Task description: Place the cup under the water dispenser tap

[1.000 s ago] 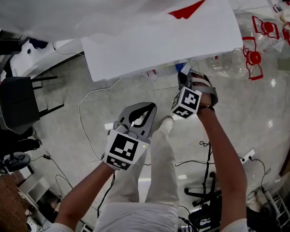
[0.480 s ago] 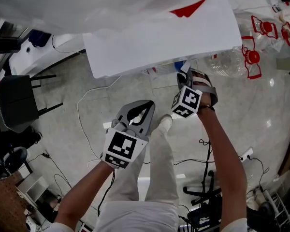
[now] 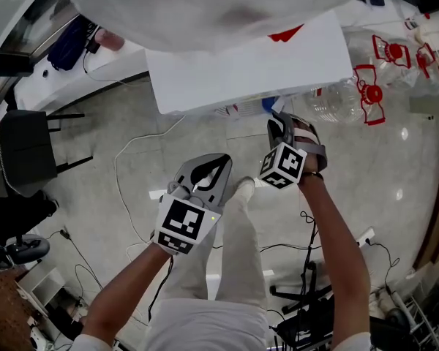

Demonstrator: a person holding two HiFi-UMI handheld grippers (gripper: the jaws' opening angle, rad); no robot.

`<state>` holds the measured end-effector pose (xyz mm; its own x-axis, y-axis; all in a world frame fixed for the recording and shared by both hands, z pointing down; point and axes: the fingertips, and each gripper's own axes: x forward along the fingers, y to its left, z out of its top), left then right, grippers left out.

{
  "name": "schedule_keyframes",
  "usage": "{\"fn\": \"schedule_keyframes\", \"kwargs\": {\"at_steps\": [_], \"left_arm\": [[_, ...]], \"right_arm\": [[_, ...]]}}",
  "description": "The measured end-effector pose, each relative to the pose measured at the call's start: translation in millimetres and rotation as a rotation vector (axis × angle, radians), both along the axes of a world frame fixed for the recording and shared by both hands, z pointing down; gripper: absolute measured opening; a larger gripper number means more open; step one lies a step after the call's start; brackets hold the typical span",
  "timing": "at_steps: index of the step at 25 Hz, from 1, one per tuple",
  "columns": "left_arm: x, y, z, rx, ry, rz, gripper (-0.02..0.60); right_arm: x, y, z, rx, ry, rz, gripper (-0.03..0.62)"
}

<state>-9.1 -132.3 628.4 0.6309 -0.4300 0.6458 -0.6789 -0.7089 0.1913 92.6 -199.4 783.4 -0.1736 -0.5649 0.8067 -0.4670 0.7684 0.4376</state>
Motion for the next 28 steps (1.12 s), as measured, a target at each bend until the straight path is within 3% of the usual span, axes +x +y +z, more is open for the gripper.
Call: {"fn": "schedule_keyframes", "kwargs": {"at_steps": [4,11,28], "left_arm": [[-6,2,-11,0.009,0.002,-0.008,0.006],[-18,6,-29,0.013,0.008,-0.055,0.006],[-30,29,-114,0.064,0.081,-0.123,0.006]], "right_arm": [[0,4,-21,0.034,0.03,-0.008,0.057],[5,13,-56,0.049,-0.029,0.04,0.012],[2,66,-189,0.079,-0.337,0.188,0.011]]}}
